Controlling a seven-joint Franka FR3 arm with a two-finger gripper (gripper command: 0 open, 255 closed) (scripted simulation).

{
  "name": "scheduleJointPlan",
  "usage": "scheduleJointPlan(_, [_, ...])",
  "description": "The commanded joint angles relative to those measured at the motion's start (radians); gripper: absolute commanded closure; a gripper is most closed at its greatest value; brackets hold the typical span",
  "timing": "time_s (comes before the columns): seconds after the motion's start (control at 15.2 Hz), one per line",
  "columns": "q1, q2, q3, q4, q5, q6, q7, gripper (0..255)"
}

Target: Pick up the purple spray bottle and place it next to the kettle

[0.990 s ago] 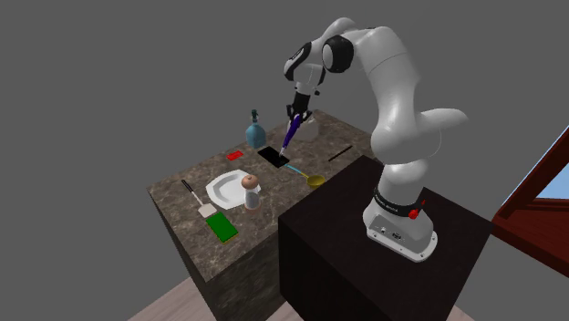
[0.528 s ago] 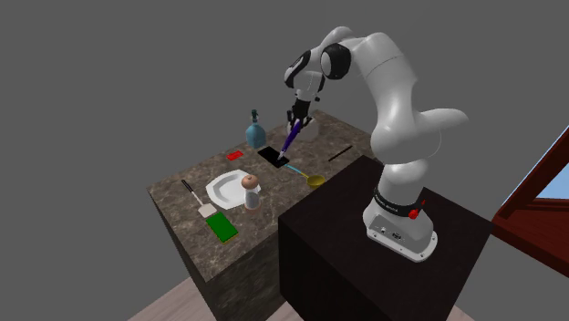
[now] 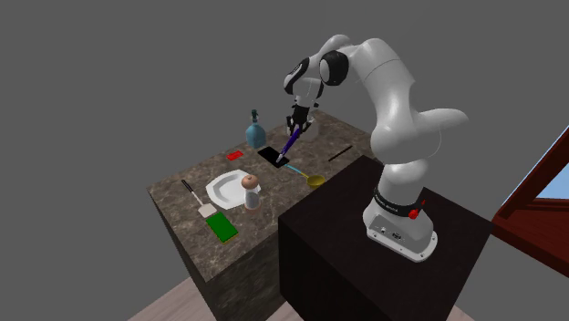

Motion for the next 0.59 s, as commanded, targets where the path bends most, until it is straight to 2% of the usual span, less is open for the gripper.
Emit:
scheduleJointPlan(0.0, [0.0,0.001,0.0,0.0,0.0,0.001,0.0,255])
scheduleJointPlan(0.2, [0.0,0.001,0.0,0.0,0.0,0.001,0.0,255])
scheduleJointPlan(0.26, [0.0,0.001,0.0,0.0,0.0,0.001,0.0,0])
scheduleJointPlan(0.53, [0.0,0.001,0.0,0.0,0.0,0.001,0.0,0])
